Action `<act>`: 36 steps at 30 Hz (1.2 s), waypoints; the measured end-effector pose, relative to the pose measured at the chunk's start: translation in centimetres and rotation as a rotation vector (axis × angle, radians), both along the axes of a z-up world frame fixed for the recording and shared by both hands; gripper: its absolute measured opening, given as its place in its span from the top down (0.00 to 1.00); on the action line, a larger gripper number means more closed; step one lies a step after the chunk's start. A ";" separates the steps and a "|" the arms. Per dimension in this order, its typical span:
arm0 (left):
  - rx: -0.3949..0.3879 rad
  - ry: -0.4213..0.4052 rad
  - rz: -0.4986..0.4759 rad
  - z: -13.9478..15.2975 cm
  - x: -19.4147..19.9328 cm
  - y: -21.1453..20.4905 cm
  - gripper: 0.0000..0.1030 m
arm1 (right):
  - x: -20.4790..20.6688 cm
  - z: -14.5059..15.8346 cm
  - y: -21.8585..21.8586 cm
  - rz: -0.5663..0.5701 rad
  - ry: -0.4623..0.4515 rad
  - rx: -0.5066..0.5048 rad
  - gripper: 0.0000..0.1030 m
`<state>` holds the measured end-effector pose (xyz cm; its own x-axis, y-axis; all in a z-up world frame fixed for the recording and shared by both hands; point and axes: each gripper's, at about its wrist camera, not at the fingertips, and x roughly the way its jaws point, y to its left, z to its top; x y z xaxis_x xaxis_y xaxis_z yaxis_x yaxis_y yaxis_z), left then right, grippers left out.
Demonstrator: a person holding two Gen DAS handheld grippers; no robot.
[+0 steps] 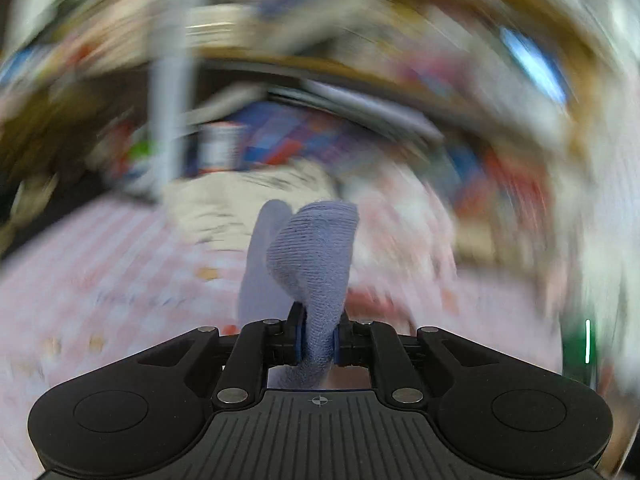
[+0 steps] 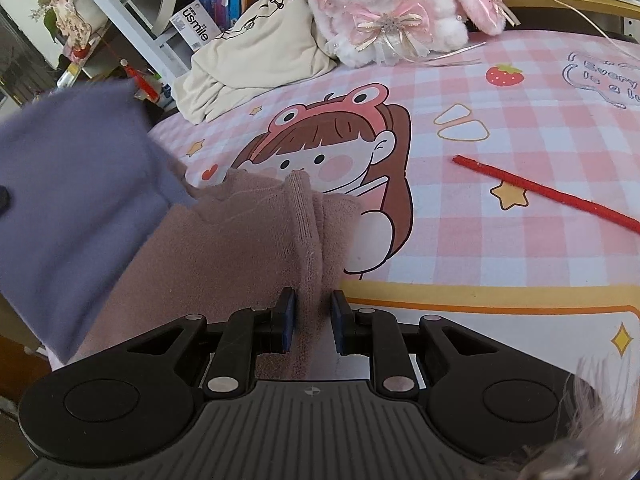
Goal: Fold clothes
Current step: 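Lift the lavender half with the left gripper and fold it onto the mauve half, then open the left gripper and press the folded sweater flat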
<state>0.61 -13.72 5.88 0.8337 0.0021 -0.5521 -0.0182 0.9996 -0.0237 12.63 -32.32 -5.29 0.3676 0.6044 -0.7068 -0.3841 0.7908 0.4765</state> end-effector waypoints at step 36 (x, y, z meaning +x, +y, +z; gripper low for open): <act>0.493 0.105 -0.298 -6.4 -2.9 -9.7 0.27 | 0.6 2.1 -4.4 0.008 0.129 0.254 0.46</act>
